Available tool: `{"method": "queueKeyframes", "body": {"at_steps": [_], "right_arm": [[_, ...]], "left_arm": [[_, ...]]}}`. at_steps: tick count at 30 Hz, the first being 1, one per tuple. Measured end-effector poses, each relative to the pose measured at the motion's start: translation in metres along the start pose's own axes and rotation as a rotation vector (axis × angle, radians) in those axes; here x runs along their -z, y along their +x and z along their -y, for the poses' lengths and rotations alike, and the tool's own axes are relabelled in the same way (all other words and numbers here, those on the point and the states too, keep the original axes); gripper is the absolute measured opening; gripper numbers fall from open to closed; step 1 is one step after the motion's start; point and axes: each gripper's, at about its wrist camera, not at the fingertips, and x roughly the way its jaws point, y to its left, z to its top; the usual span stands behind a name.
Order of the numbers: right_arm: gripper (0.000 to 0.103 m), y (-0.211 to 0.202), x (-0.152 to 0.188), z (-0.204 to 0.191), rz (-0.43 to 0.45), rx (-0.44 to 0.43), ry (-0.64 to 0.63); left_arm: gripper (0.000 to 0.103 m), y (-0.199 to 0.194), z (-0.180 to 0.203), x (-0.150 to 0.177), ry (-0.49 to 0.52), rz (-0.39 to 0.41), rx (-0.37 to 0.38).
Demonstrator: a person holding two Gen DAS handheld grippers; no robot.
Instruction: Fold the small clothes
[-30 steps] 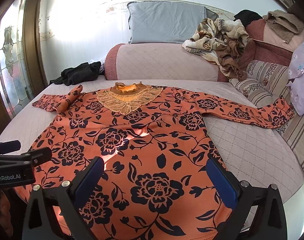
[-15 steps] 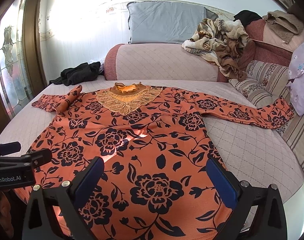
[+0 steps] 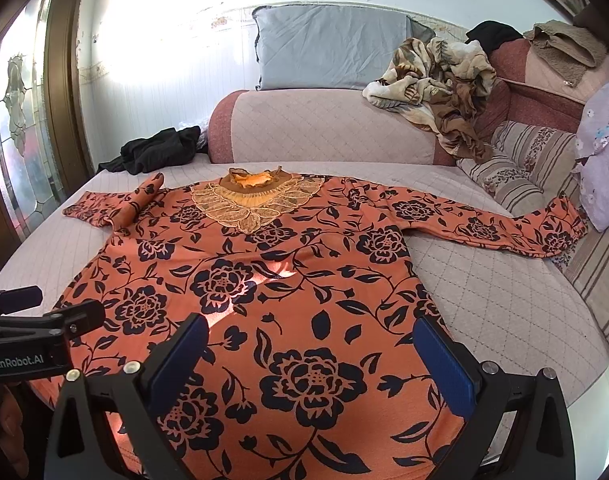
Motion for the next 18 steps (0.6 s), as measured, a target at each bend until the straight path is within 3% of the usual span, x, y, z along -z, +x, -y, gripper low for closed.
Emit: {"method": "queueKeyframes", "body": {"at_steps": [18], "right_arm": [[0.103, -0.0005, -0.0010, -0.0002, 0.005, 0.006, -0.001]], "left_arm": [[0.103, -0.0018, 0.0014, -0.0011, 0.003, 0.000, 0.008]]}}
